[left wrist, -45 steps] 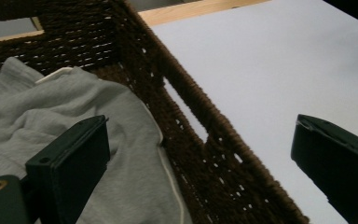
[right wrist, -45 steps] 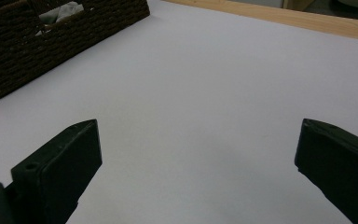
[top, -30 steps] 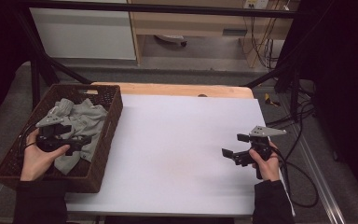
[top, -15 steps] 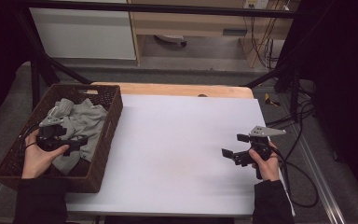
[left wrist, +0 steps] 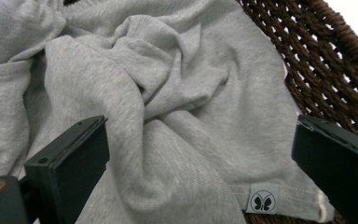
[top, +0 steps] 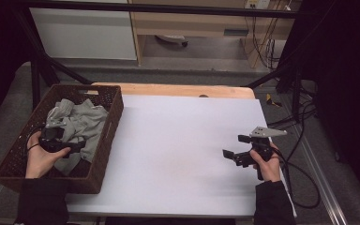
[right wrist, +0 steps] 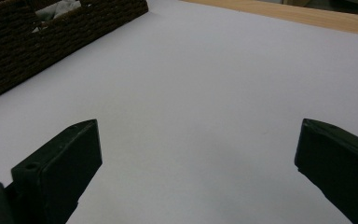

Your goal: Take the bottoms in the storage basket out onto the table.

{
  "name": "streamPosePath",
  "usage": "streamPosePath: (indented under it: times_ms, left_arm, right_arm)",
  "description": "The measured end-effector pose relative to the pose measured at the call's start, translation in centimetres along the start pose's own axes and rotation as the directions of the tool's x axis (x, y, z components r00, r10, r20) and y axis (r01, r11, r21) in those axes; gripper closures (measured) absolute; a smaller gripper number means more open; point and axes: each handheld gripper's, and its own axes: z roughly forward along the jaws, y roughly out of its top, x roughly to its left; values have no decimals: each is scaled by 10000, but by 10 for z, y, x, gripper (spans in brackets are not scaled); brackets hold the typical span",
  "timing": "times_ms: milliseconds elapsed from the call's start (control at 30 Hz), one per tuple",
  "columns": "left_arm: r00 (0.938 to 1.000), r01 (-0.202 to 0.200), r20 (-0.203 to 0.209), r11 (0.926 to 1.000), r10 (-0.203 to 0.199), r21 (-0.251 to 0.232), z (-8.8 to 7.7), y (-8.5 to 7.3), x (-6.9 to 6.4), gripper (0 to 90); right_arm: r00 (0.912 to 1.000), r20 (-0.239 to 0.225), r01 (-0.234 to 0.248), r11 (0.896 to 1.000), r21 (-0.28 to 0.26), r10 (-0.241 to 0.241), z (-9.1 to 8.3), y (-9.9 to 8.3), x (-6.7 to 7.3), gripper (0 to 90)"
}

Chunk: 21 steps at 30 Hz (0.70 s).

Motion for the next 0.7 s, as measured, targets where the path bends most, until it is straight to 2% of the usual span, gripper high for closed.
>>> streamPosePath:
  times_ms: [133,300,500,533,600,667,700]
  left_arm:
    - [9995,-283,-145,9988,289,391,5,-2,0,39]
    - [9997,-244,-59,9961,250,848,10,-6,0,46]
    - [9997,-226,-97,9942,238,1049,14,-8,0,63]
    - [9997,-202,-119,9938,216,1095,14,-8,0,101]
    - [9999,-3,-156,9927,21,1206,15,-9,0,122]
    - [9998,119,-147,9925,-102,1216,16,-9,1,201]
    - [9999,147,-100,9923,-136,1232,16,-9,0,201]
  right_arm:
    - [10000,-11,17,10000,13,-17,0,0,0,11]
    - [10000,6,55,10000,39,-55,1,0,0,11]
    - [10000,11,59,10000,44,-59,1,0,0,11]
    - [10000,5,39,10000,56,-39,1,0,0,11]
    - [10000,7,37,10000,56,-37,1,0,0,11]
    - [10000,10,44,10000,49,-44,1,0,0,11]
    - [10000,10,44,10000,49,-44,1,0,0,11]
